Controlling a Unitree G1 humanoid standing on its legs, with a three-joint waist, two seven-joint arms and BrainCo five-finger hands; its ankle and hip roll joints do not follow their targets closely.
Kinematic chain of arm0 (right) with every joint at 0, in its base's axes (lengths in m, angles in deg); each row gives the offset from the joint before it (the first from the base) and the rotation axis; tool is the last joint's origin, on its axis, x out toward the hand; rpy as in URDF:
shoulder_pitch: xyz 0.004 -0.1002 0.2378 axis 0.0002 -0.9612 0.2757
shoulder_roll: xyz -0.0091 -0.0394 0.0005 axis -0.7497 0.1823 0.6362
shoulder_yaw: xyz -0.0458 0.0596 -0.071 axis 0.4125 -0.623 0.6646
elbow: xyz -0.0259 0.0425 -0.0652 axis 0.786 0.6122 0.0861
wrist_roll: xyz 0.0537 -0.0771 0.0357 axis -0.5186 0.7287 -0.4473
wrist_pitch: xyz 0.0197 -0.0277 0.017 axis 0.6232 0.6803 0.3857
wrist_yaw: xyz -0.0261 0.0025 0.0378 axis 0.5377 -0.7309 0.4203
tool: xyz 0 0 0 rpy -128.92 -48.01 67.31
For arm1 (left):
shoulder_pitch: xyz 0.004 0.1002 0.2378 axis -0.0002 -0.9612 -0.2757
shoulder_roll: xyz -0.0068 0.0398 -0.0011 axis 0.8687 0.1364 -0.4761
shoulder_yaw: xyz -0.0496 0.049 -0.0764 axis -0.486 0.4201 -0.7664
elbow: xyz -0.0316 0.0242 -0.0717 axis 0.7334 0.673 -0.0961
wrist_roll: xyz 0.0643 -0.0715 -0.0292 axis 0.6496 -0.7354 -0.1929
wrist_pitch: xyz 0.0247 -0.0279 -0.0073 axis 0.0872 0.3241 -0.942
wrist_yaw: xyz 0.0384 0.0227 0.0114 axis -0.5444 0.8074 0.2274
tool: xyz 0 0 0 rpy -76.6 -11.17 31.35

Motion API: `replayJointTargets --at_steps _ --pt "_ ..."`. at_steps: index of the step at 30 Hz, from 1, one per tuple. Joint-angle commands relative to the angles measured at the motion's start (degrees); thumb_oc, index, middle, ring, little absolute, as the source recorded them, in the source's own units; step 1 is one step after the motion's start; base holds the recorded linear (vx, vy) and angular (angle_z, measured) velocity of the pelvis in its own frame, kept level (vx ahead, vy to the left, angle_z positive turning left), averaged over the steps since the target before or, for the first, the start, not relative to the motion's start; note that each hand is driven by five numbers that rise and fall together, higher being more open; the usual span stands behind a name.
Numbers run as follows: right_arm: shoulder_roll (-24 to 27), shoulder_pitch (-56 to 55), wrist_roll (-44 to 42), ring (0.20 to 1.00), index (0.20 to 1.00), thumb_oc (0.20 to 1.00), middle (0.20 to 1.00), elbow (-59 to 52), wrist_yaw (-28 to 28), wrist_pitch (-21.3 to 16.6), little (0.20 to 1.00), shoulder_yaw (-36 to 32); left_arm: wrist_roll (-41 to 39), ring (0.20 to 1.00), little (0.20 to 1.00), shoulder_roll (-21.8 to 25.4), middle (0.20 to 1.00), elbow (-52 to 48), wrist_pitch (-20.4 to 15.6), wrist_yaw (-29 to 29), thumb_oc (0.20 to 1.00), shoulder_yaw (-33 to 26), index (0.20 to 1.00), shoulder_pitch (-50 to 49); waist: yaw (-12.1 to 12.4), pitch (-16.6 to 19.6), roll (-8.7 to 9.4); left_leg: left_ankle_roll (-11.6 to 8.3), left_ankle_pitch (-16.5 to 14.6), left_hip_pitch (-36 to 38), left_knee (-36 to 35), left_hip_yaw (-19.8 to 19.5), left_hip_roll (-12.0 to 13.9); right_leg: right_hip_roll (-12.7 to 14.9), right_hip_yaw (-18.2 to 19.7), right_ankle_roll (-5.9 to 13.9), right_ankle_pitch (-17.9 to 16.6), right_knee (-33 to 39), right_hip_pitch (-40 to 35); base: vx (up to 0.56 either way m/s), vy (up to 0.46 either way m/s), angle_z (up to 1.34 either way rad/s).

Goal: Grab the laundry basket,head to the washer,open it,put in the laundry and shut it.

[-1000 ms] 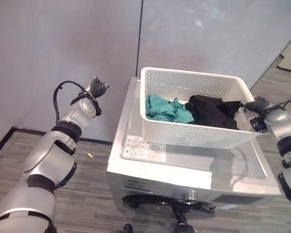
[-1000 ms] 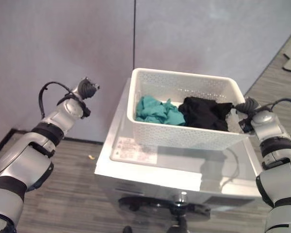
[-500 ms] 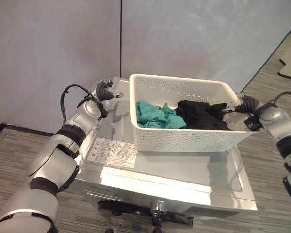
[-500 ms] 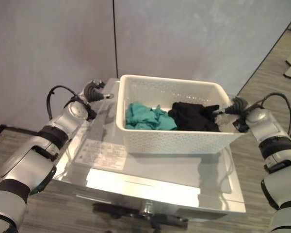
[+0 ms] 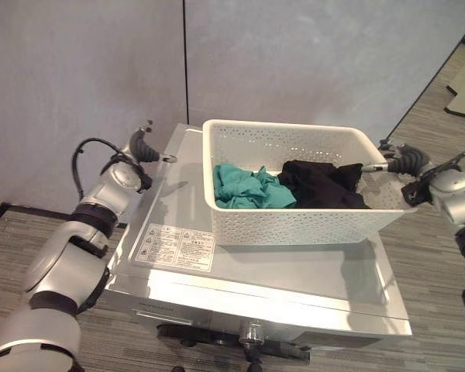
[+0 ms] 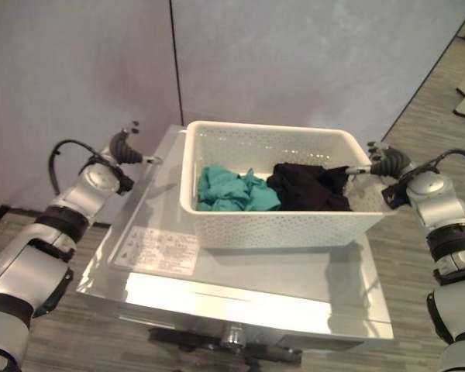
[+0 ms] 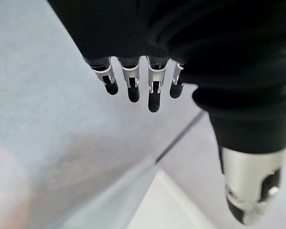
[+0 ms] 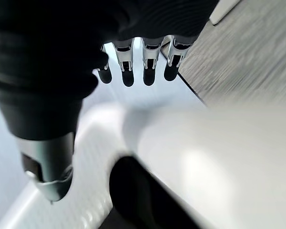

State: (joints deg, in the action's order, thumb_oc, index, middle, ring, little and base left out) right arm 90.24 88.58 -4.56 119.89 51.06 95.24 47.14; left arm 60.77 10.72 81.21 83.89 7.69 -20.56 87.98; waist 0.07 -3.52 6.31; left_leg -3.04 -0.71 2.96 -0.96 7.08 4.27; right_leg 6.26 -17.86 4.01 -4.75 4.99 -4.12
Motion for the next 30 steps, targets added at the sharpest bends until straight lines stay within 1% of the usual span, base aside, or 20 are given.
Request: replayJointTargets --at_steps 1,2,3,6,9,10,12,15,16,17,18,19,20,21,23,24,25,26,27,30 --pt "3.22 1.96 -7.9 1.0 1.0 1.0 1.0 0.49 4.46 -5.89 1.0 -2.58 -6.04 1.0 1.0 2.28 1.0 -3.59 -5.12 4.05 1.0 -3.57 1.0 3.43 1.87 1.21 -2.34 -1.55 -0.25 0.12 -0.49 -0.43 3.2 2.02 0.01 5.25 6.09 -2.91 -3.72 0.0 0.0 0.0" --pt "3.23 1.65 -8.95 1.0 1.0 1.0 1.0 0.61 5.05 -6.72 1.0 -3.91 -7.25 1.0 1.0 2.77 1.0 -6.11 -5.86 4.53 1.0 -5.42 1.0 2.49 2.05 1.19 -2.34 -1.57 -0.31 0.13 -0.53 -0.46 3.17 2.06 -0.1 5.29 6.09 -2.78 -3.81 0.03 0.011 0.02" --pt "4.09 0.61 -9.51 1.0 1.0 1.0 1.0 0.42 6.81 -8.11 1.0 -7.09 -8.79 1.0 1.0 4.5 1.0 -11.5 -7.35 6.0 1.0 -9.82 1.0 -0.26 2.49 1.34 -2.28 -1.58 -0.43 0.13 -0.69 -0.66 3.01 2.1 -0.2 5.38 6.14 -2.53 -4.0 0.04 0.015 0.03" --pt "4.84 -1.92 -10.51 1.0 1.0 1.0 1.0 -2.01 9.9 -10.01 1.0 -12.46 -8.28 1.0 1.0 7.1 1.0 -17.61 -8.45 8.26 1.0 -15.0 1.0 -4.71 2.86 1.57 -2.43 -1.61 -0.6 0.14 -0.87 -0.75 2.82 2.19 -0.39 5.47 6.2 -2.28 -4.06 0.03 0.013 0.01" --pt "4.27 -9.05 -10.84 1.0 1.0 1.0 1.0 -8.14 15.21 -13.5 1.0 -23.58 -6.04 1.0 1.0 10.22 1.0 -23.66 -8.84 11.24 1.0 -23.26 1.0 -12.93 3.06 1.67 -3.04 -1.45 -0.88 0.19 -1.25 -1.02 2.54 2.39 -0.52 5.47 6.25 -1.89 -4.17 0.04 0.024 0.01" --pt "3.42 -12.0 -9.97 1.0 1.0 1.0 1.0 -10.62 16.69 -14.49 1.0 -26.41 -5.51 1.0 1.0 10.51 1.0 -25.73 -8.87 11.59 1.0 -25.48 1.0 -15.9 3.25 1.76 -3.11 -1.4 -0.95 0.21 -1.31 -1.17 2.46 2.4 -0.54 5.46 6.28 -1.78 -4.24 0.04 0.033 0.01" --pt "-0.05 -19.0 -7.22 1.0 1.0 1.0 1.0 -16.11 20.13 -16.4 1.0 -33.18 -3.43 1.0 1.0 10.94 1.0 -28.67 -9.14 13.46 1.0 -31.99 1.0 -23.52 3.77 1.85 -3.53 -1.23 -1.14 0.22 -1.49 -1.33 2.28 2.55 -0.72 5.45 6.37 -1.41 -4.4 0.04 0.031 0.0" --pt "-5.68 -26.86 -3.84 1.0 1.0 1.0 1.0 -23.44 25.0 -17.93 1.0 -40.46 -1.84 1.0 1.0 9.93 1.0 -32.35 -8.97 15.25 1.0 -40.0 1.0 -34.81 4.36 2.45 -3.86 -1.0 -1.48 0.5 -1.73 -1.41 2.04 2.71 -0.64 5.36 6.35 -0.95 -4.63 0.05 0.027 -0.01" --pt "-6.55 -28.4 -1.99 1.0 1.0 1.0 1.0 -24.34 26.47 -18.02 1.0 -42.07 -1.6 1.0 1.0 9.47 1.0 -32.63 -8.94 15.79 1.0 -42.13 1.0 -37.51 4.65 2.27 -3.91 -0.94 -1.52 0.47 -1.77 -1.48 1.97 2.74 -0.69 5.35 6.33 -0.83 -4.63 0.05 0.026 -0.01" --pt "-8.15 -31.02 0.85 1.0 1.0 1.0 1.0 -26.7 28.33 -17.43 1.0 -43.87 -1.24 1.0 1.0 8.39 1.0 -33.71 -8.72 16.04 1.0 -44.83 1.0 -41.55 4.76 2.41 -4.07 -0.83 -1.59 0.57 -1.8 -1.47 1.91 2.81 -0.6 5.33 6.32 -0.71 -4.69 0.0 0.0 0.0" --pt "-8.32 -31.26 0.99 1.0 1.0 1.0 1.0 -27.06 28.42 -17.25 1.0 -43.88 -1.2 1.0 1.0 8.33 1.0 -33.99 -8.63 16.0 1.0 -45.01 1.0 -41.92 4.71 2.54 -4.07 -0.83 -1.6 0.59 -1.82 -1.45 1.91 2.81 -0.58 5.33 6.31 -0.7 -4.7 0.04 0.025 0.01" --pt "-11.96 -36.76 6.63 1.0 1.0 1.0 1.0 -30.48 31.16 -16.23 1.0 -47.75 -0.59 1.0 1.0 5.82 1.0 -34.94 -8.31 16.74 1.0 -49.77 1.0 -49.07 5.14 2.52 -4.32 -0.64 -1.7 0.6 -1.94 -1.61 1.77 2.91 -0.67 5.27 6.28 -0.48 -4.69 0.04 0.019 0.01" --pt "-13.15 -38.79 9.02 1.0 1.0 1.0 1.0 -31.18 32.03 -15.79 1.0 -48.76 -0.31 1.0 1.0 4.68 1.0 -34.53 -8.1 17.26 1.0 -51.65 1.0 -51.45 5.42 2.28 -4.37 -0.57 -1.68 0.54 -1.99 -1.72 1.72 2.94 -0.73 5.19 6.25 -0.41 -4.64 0.04 0.021 0.01" --pt "-14.6 -41.37 11.84 1.0 1.0 1.0 1.0 -32.54 32.61 -14.71 1.0 -49.71 0.11 1.0 1.0 3.45 1.0 -34.61 -7.94 17.6 1.0 -53.6 1.0 -54.41 5.46 2.28 -4.4 -0.51 -1.69 0.53 -2.07 -1.73 1.67 2.96 -0.7 5.15 6.22 -0.37 -4.57 0.0 0.0 0.0" --pt "-18.84 -47.53 18.67 1.0 1.0 1.0 1.0 -37.16 33.21 -11.79 1.0 -50.76 -0.04 1.0 1.0 -0.77 1.0 -35.24 -7.8 17.72 1.0 -57.36 1.0 -61.42 5.47 2.36 -4.47 -0.36 -1.57 0.4 -2.16 -1.73 1.67 3.08 -0.67 5.04 6.16 -0.34 -4.37 0.0 -0.005 0.02" --pt "-20.58 -49.49 20.45 1.0 1.0 1.0 1.0 -38.79 32.83 -11.37 1.0 -51.09 -0.72 1.0 1.0 -2.91 1.0 -34.74 -7.87 17.66 1.0 -58.28 1.0 -63.61 5.48 2.01 -4.45 -0.34 -1.54 0.28 -2.19 -1.71 1.68 3.13 -0.69 4.98 6.12 -0.24 -4.22 0.0 0.0 0.0" --pt "-20.96 -50.06 20.83 1.0 1.0 1.0 1.0 -39.58 32.74 -11.06 1.0 -51.13 -0.75 1.0 1.0 -3.08 1.0 -35.03 -7.94 17.57 1.0 -58.43 1.0 -64.21 5.4 2.3 -4.49 -0.33 -1.54 0.31 -2.19 -1.69 1.68 3.13 -0.67 4.98 6.11 -0.23 -4.24 0.0 0.0 0.0" --pt "-23.52 -52.98 22.35 1.0 1.0 1.0 1.0 -41.44 32.09 -10.41 1.0 -51.16 -2.46 1.0 1.0 -5.7 1.0 -33.97 -8.35 16.66 1.0 -58.8 1.0 -66.86 5.26 2.19 -4.51 -0.29 -1.63 0.31 -2.14 -1.64 1.69 3.12 -0.62 4.86 6.18 -0.2 -4.21 0.0 0.0 0.0" --pt "-28.15 -57.28 23.39 1.0 1.0 1.0 1.0 -43.45 29.95 -9.16 1.0 -50.14 -7.38 1.0 1.0 -10.57 1.0 -29.41 -8.45 14.29 1.0 -58.61 1.0 -70.59 4.99 1.85 -4.65 -0.19 -1.94 0.25 -1.95 -1.57 1.7 3.1 -0.5 4.66 6.44 -0.24 -4.09 0.0 0.0 0.0" --pt "-32.92 -59.94 20.34 1.0 1.0 1.0 1.0 -39.56 28.78 -8.37 1.0 -46.2 -9.44 1.0 1.0 -14.19 1.0 -15.04 -6.98 11.99 1.0 -52.93 1.0 -70.87 4.48 1.64 -4.59 -0.21 -1.78 -0.26 -1.21 -1.36 1.77 3.14 -0.27 4.35 6.21 -0.26 -3.57 -0.03 -0.03 0.0"
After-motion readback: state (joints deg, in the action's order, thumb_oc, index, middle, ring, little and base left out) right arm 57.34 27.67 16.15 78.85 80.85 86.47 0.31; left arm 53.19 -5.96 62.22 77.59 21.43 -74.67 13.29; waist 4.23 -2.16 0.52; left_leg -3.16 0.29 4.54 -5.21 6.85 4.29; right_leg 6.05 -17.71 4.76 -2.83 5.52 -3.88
